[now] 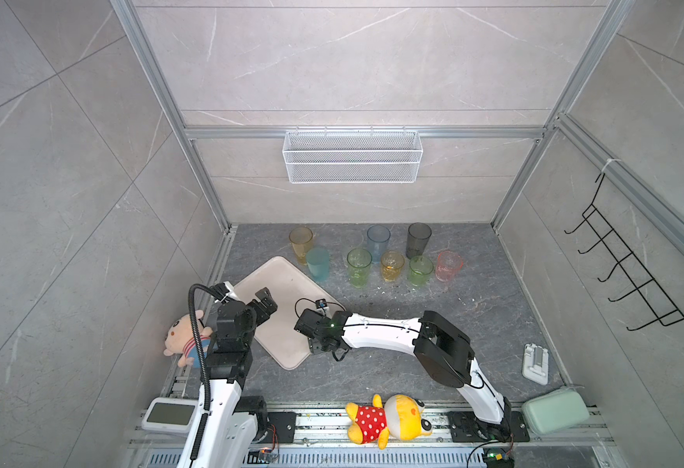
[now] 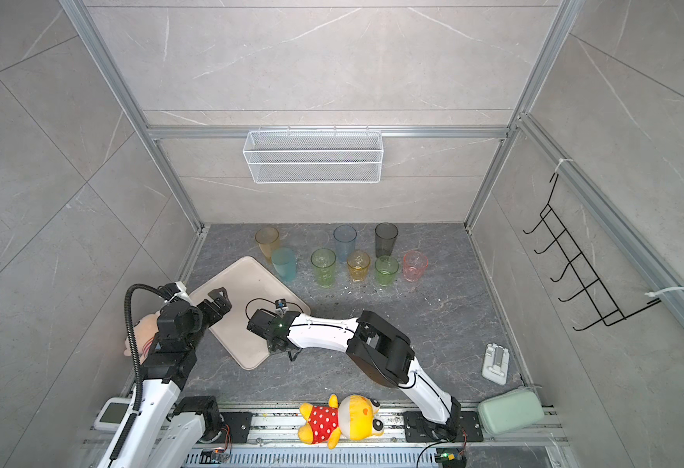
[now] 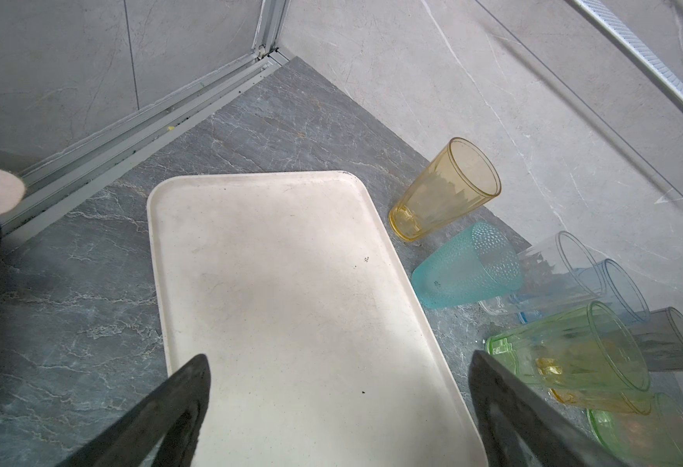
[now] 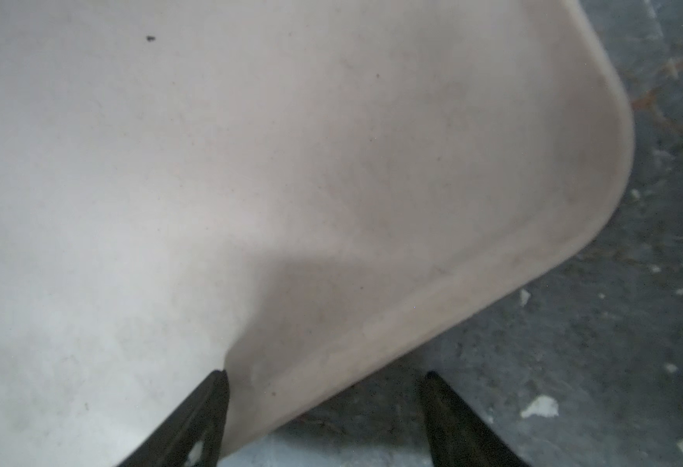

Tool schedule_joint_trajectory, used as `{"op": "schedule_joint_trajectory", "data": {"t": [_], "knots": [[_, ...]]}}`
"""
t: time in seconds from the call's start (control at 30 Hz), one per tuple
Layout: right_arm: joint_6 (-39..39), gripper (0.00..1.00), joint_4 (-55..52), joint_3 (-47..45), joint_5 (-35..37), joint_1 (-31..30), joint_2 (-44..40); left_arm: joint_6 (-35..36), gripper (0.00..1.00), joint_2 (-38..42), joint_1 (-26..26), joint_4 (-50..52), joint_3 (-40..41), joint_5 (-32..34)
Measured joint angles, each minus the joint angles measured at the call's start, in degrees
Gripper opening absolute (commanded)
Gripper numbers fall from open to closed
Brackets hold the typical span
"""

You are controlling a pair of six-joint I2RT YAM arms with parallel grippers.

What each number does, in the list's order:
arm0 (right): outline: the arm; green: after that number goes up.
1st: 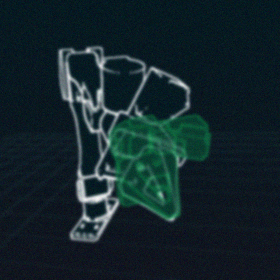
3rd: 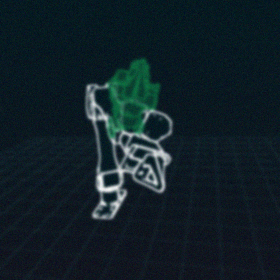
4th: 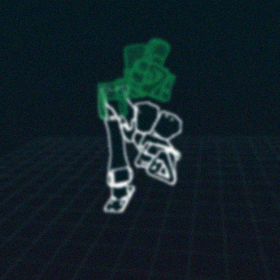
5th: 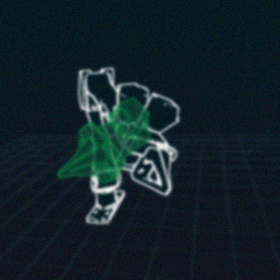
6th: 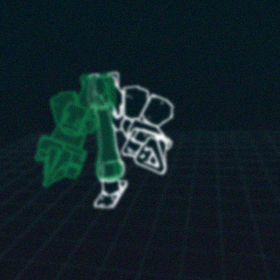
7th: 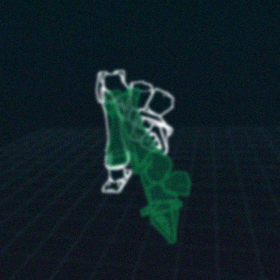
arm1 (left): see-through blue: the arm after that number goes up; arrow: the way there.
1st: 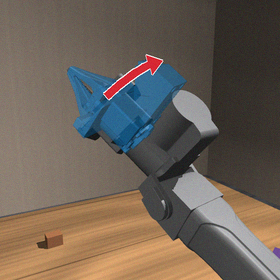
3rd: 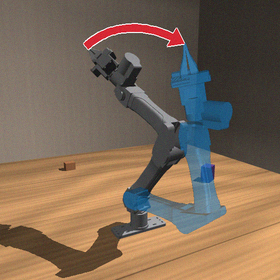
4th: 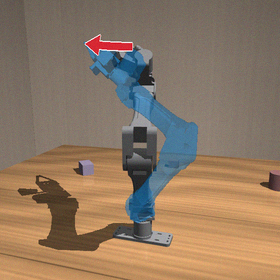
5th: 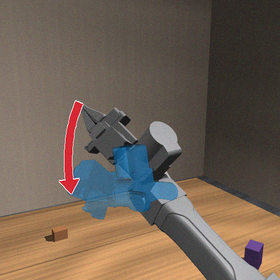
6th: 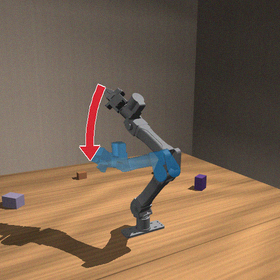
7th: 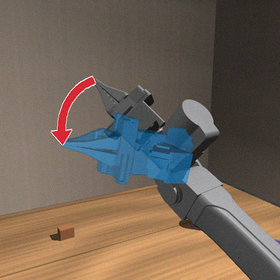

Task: Place the glasses into the tray
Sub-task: Rotate the tray at the center of the table.

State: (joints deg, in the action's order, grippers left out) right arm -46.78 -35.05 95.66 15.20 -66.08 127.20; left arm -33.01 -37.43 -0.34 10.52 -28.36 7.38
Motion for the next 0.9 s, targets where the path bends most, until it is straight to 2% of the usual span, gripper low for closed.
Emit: {"op": "schedule_joint_trajectory", "data": {"t": [0.13, 0.37, 0.43, 0.53, 0.6, 0.67, 0.9], "knots": [[-0.2, 0.66, 1.9, -2.9, -0.1, 0.6, -1.7, 0.0, 1.0, 0.0, 0.0, 0.0, 0.0, 0.0], [-0.7, 0.46, 4.1, -9.8, -0.2, 2.7, -5.9, 0.0, 1.0, 0.0, 0.0, 0.4, 0.0, 0.0], [-1.0, 0.44, 4.6, -12.1, -0.2, 3.4, -7.5, 0.0, 1.0, 0.0, 0.0, 0.7, 0.0, 0.0], [-1.2, 0.32, 5.1, -15.3, -0.1, 4.3, -9.6, 0.0, 1.0, 0.0, 0.0, 0.9, 0.0, 0.0], [-1.5, 0.3, 5.4, -17.0, 0.0, 4.8, -10.8, 0.0, 1.0, 0.0, 0.0, 1.0, 0.0, 0.0], [-1.7, 0.24, 5.9, -18.9, 0.0, 5.2, -12.0, 0.0, 1.0, 0.0, 0.0, 1.0, 0.0, 0.0], [-2.6, 0.21, 6.8, -23.8, 0.2, 7.3, -15.5, 0.0, 0.99, -0.5, 0.0, 1.0, 0.0, -0.3]]}}
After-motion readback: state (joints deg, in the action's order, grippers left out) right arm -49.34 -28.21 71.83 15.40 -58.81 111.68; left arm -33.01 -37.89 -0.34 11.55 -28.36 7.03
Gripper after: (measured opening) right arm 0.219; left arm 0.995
